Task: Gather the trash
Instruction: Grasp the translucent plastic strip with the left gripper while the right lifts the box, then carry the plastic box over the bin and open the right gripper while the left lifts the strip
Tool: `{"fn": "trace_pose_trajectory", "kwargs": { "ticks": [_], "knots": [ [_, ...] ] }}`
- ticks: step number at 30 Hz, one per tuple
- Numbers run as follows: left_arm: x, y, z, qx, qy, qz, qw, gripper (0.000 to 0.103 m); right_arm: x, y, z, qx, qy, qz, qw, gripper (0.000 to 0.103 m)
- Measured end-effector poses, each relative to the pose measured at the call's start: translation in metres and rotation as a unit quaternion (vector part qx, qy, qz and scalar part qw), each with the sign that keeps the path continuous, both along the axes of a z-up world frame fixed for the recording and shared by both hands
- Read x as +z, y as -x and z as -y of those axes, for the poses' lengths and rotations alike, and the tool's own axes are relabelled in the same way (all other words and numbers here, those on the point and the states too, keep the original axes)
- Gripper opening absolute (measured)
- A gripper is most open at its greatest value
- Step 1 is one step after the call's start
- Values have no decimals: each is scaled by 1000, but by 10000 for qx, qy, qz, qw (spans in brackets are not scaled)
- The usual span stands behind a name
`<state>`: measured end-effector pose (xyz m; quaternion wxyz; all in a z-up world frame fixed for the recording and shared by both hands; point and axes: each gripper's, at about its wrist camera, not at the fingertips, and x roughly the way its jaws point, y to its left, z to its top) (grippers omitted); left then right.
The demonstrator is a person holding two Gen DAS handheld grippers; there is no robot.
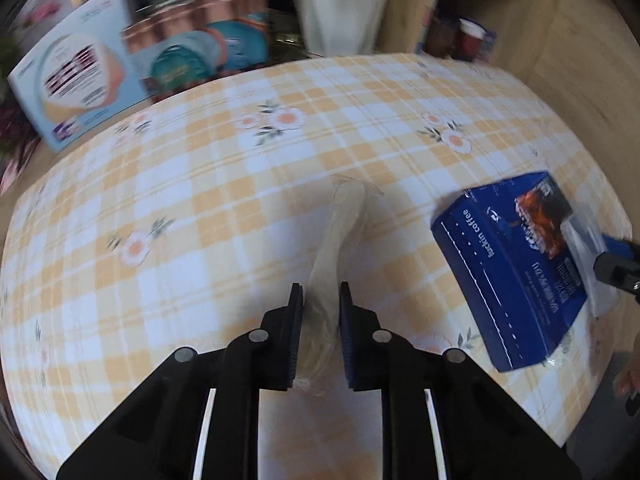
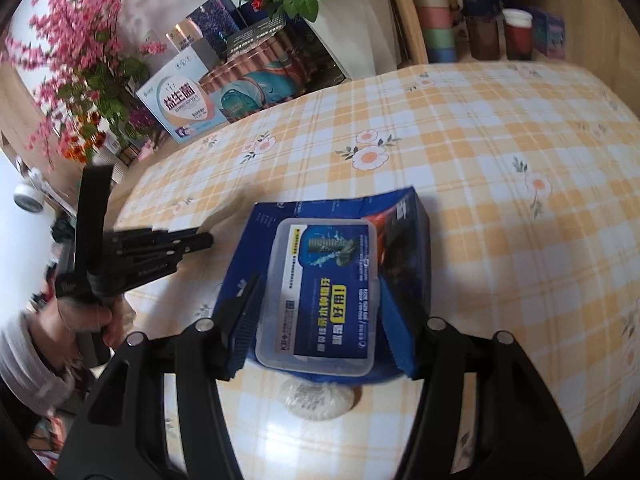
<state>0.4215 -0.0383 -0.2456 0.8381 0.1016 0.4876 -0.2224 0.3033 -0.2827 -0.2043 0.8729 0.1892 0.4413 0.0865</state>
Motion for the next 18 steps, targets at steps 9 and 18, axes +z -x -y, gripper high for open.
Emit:
{"fn": "trace_pose_trajectory", "kwargs": {
  "ticks": [9, 18],
  "knots": [
    [36, 87, -39, 522, 1121, -308, 9918, 17, 10, 32, -8, 104, 150, 163, 9997, 58],
    [61, 171, -41, 567, 1404, -190, 9883, 17, 25, 70, -16, 288, 208, 360, 9987, 58]
  ]
}}
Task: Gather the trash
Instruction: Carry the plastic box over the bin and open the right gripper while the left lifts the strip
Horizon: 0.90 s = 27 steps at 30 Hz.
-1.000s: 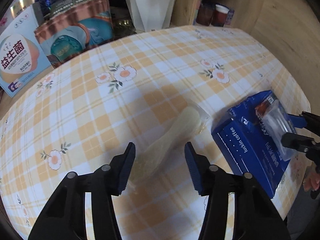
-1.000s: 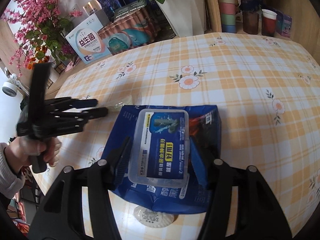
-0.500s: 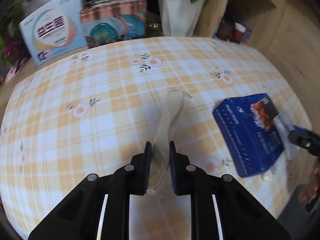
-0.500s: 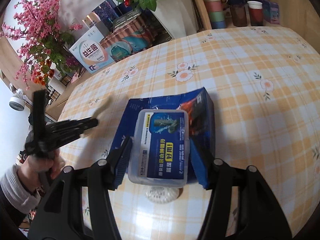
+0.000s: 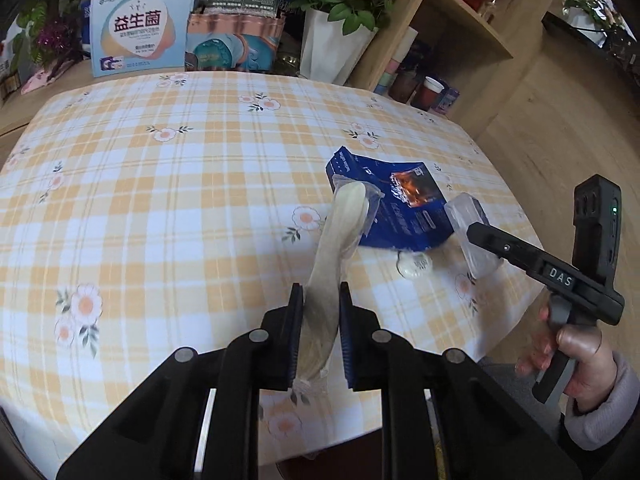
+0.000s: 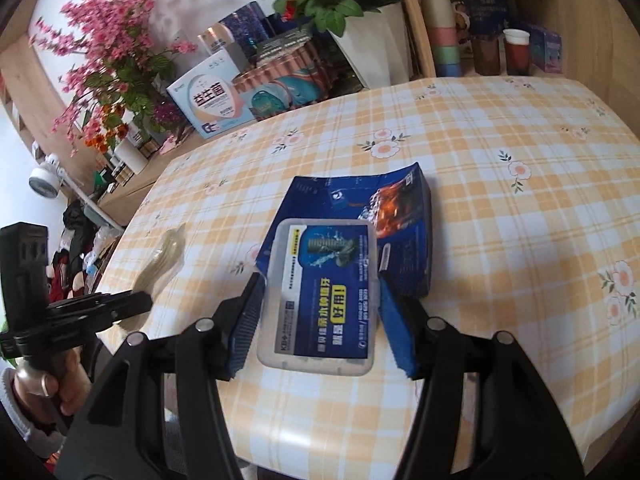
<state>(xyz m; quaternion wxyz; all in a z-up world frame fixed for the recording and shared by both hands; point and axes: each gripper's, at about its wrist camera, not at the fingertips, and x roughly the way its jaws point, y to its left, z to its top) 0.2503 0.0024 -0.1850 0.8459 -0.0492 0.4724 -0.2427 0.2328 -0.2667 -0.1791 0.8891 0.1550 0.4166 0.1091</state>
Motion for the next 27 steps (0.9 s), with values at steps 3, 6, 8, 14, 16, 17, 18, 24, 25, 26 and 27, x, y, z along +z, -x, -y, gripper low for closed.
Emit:
{"fn": "trace_pose_trajectory", "kwargs": {
  "ticks": [3, 6, 8, 14, 16, 17, 18, 24, 25, 26, 27],
  "knots": [
    [5, 20, -7, 169, 224, -98, 9996, 17, 0, 14, 0, 14, -49, -12, 10000, 58],
    [8, 42, -10, 292, 325, -132, 9990, 17, 1, 30, -1, 53, -62, -20, 10000, 58],
    [11, 56, -11, 365, 377, -157, 9985, 17, 2, 40, -3, 105, -16, -6, 9999, 58],
    [26, 100, -15, 568, 300, 106, 9979, 17, 8, 73, -8, 255, 27, 98, 9996, 58],
    [29, 115, -20, 687, 397, 77, 9968, 17, 9, 83, -11, 305, 18, 111, 9995, 58],
    [31, 121, -22, 744, 457, 67, 9962, 17, 10, 91, -12, 344, 14, 131, 9993, 58],
    [32, 126, -24, 779, 498, 73, 9957, 17, 10, 96, -14, 369, 18, 146, 9992, 58],
    [39, 160, -26, 927, 541, 199, 9940, 17, 9, 131, -20, 473, 90, 150, 9987, 58],
    [39, 164, -26, 939, 541, 228, 9939, 17, 10, 135, -20, 496, 118, 160, 9986, 58],
    [40, 169, -26, 953, 545, 256, 9936, 17, 11, 142, -22, 530, 201, 178, 9982, 58],
    [40, 173, -25, 943, 565, 257, 9936, 17, 12, 147, -22, 561, 265, 192, 9979, 58]
  ]
}}
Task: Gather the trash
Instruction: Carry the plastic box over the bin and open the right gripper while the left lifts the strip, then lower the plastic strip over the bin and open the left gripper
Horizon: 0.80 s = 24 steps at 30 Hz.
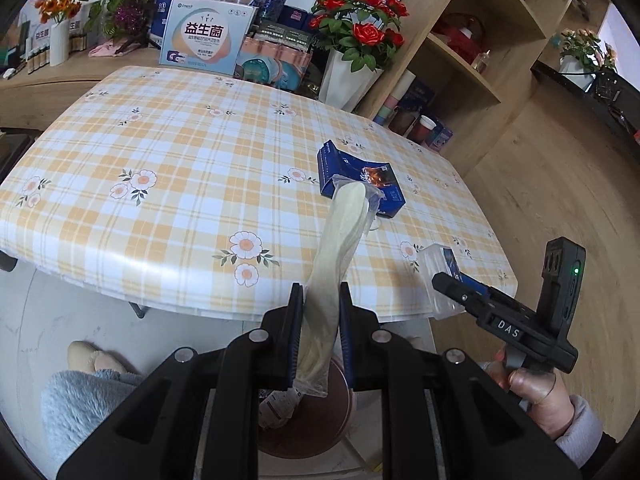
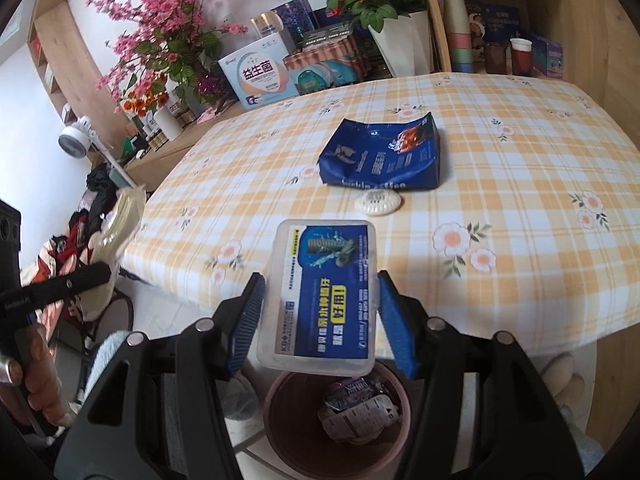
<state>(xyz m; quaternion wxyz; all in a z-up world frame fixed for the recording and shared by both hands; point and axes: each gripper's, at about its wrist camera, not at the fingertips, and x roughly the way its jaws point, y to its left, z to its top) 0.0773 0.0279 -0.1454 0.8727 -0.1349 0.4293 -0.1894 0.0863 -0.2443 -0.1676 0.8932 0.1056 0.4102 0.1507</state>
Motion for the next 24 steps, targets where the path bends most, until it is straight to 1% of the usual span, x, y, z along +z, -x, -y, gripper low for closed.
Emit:
{"fn": "trace_pose_trajectory", "kwargs": {
  "ticks": [3, 7, 11, 19, 22, 24],
  "knots": [
    [-1, 7, 3, -133, 41, -56, 9999, 17, 2, 10, -2, 79, 119, 21, 9999, 58],
    [1, 16, 5, -170, -11, 76, 9998, 17, 2, 20, -7, 222, 246, 45, 9994, 58],
    [4, 18, 4, -163, -11, 161, 9997, 17, -3, 23, -13, 374, 384, -25, 9986, 58],
    [0, 13, 0, -152, 32, 140, 9998, 17, -17, 20, -22, 550, 208, -237, 9980, 59],
    [-3, 12, 1, -157, 54, 93, 9998, 17, -17, 18, -23, 581, 206, -213, 9979, 66],
    [-4, 11, 2, -187, 46, 76, 9998, 17, -14, 17, -22, 530, 229, -132, 9982, 72]
  ]
}}
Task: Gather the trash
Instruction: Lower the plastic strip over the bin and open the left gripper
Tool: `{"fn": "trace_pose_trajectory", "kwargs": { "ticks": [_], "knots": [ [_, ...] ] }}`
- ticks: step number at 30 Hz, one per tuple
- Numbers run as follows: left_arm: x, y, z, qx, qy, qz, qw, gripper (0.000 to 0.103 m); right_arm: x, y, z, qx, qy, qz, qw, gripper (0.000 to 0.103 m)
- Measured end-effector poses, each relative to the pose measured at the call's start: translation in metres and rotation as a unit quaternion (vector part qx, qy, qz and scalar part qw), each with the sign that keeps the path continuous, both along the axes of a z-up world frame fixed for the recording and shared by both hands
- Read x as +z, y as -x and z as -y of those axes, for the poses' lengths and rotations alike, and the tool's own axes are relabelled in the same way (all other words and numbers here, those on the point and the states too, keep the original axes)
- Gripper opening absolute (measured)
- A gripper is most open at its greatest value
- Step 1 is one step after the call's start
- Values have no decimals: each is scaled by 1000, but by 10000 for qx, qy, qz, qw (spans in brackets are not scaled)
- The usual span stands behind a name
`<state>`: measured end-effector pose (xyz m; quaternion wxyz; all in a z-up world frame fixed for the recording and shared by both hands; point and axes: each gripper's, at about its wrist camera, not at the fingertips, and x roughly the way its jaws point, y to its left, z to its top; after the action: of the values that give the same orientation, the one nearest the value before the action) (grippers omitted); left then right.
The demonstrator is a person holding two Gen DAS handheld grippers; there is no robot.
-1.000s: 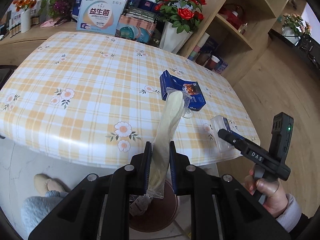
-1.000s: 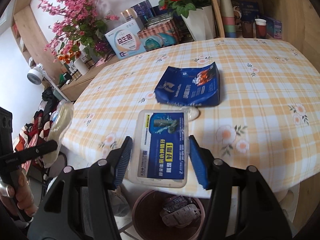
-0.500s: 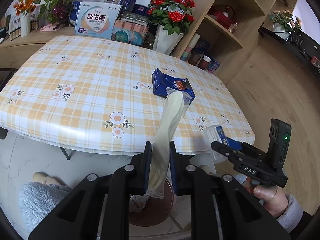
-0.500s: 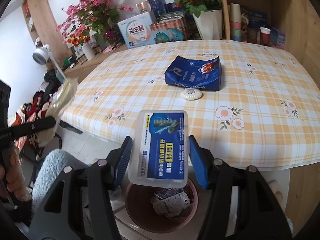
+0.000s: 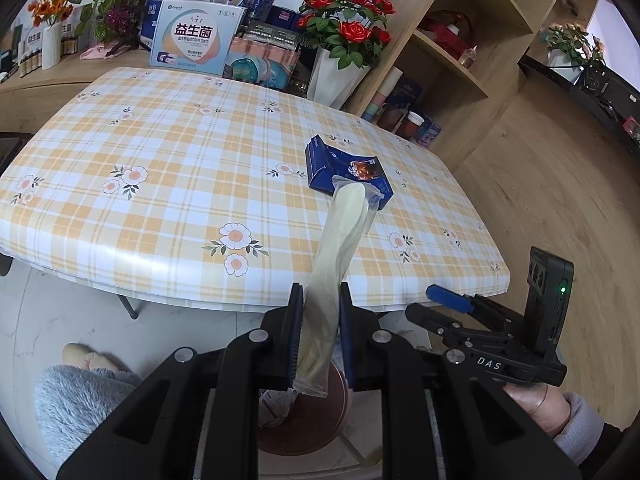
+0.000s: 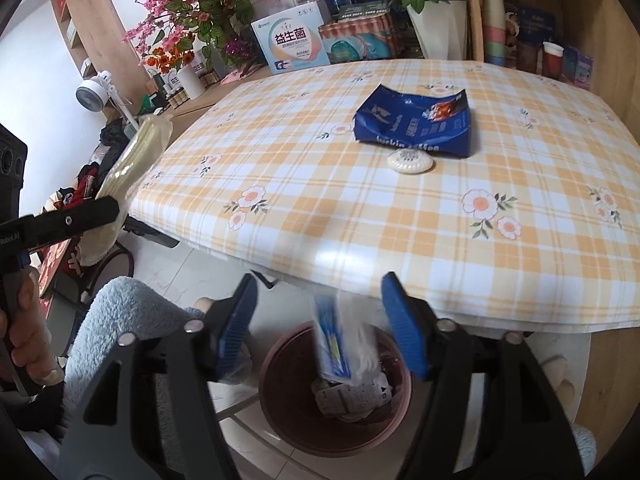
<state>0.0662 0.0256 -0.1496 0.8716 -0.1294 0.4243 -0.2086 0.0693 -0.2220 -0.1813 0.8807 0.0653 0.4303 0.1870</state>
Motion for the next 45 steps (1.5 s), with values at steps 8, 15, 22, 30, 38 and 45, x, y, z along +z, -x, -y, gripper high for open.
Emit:
{"fn": "trace_pose_trajectory", "kwargs": {
  "ticks": [8, 15, 22, 30, 38, 45],
  "knots": [
    [-2, 1, 7, -125, -65, -12, 9999, 17, 22, -7, 27, -541, 158, 417, 9975, 97],
    [-7, 5, 20, -389, -158, -39, 9991, 16, 36, -8, 50, -857, 260, 654, 9938, 97],
    [-15, 6, 40, -712, -170, -169, 9972, 16, 33, -7, 61, -990, 240, 627, 9928, 97],
    [-17, 6, 49, -818, -271, -46, 9963, 52, 28, -6, 65, -1049, 215, 559, 9927, 97],
    [-14, -11, 16, 8, -641, 98, 9979, 65, 24, -7, 67, -1099, 296, 496, 9923, 97],
    [-9, -28, -17, 526, -858, 139, 9948, 65, 24, -11, 69, -1130, 378, 456, 9918, 97]
  ]
}}
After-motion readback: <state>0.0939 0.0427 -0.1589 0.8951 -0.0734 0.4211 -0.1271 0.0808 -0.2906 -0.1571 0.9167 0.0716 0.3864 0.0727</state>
